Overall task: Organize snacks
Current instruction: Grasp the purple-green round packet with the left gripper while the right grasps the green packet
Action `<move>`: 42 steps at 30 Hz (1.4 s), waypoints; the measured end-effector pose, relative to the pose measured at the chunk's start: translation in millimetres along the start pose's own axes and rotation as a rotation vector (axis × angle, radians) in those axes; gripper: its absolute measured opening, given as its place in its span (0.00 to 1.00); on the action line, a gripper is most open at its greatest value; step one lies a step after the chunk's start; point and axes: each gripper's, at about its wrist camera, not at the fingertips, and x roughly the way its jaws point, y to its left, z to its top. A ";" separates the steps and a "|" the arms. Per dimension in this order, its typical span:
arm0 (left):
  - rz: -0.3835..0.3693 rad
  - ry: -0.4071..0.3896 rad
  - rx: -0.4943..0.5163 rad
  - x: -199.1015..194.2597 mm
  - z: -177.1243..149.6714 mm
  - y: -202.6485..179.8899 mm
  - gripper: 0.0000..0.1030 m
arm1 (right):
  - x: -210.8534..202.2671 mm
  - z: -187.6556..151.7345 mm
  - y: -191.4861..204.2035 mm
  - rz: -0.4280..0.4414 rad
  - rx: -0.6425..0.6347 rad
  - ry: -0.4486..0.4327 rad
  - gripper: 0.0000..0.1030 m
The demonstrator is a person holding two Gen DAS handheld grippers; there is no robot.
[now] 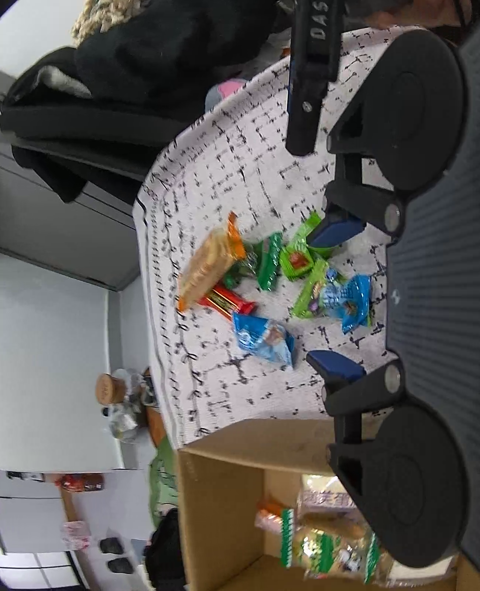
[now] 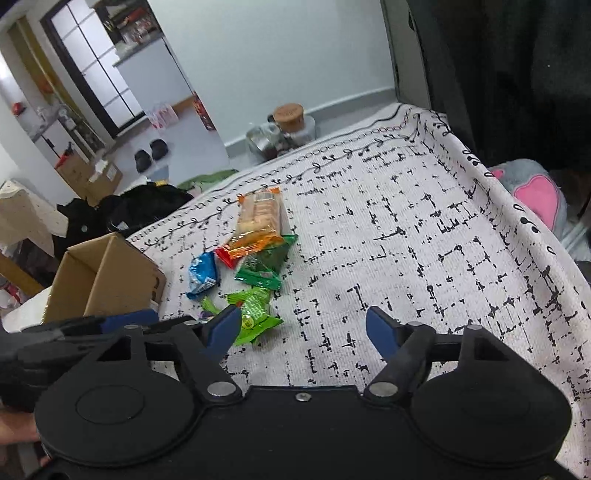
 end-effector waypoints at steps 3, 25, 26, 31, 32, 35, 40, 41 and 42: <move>-0.022 0.049 -0.029 14.5 -1.4 4.5 0.54 | 4.5 5.3 -1.0 -0.024 0.004 0.013 0.70; -0.154 0.072 -0.024 26.1 5.0 16.0 0.26 | 62.1 10.8 25.7 0.034 0.012 0.149 0.57; -0.159 0.073 -0.030 25.5 6.0 17.5 0.25 | 63.9 11.6 26.6 0.032 0.010 0.152 0.56; -0.221 0.028 -0.036 17.3 13.0 27.3 0.25 | 72.7 18.2 31.4 0.034 0.004 0.172 0.51; -0.235 0.020 -0.036 14.1 15.2 29.4 0.25 | 76.7 17.7 33.1 0.023 -0.011 0.190 0.47; -0.276 -0.003 -0.030 4.7 21.3 34.1 0.25 | 85.0 14.6 32.9 0.027 -0.002 0.225 0.38; -0.300 0.009 -0.029 -3.0 31.5 51.5 0.25 | 79.0 17.5 47.3 -0.016 -0.059 0.233 0.32; -0.315 0.010 -0.029 -4.9 33.9 55.0 0.25 | 77.0 17.9 49.2 -0.026 -0.061 0.238 0.32; -0.326 0.009 -0.027 -5.9 35.8 57.8 0.25 | 74.6 18.4 50.8 -0.035 -0.060 0.240 0.31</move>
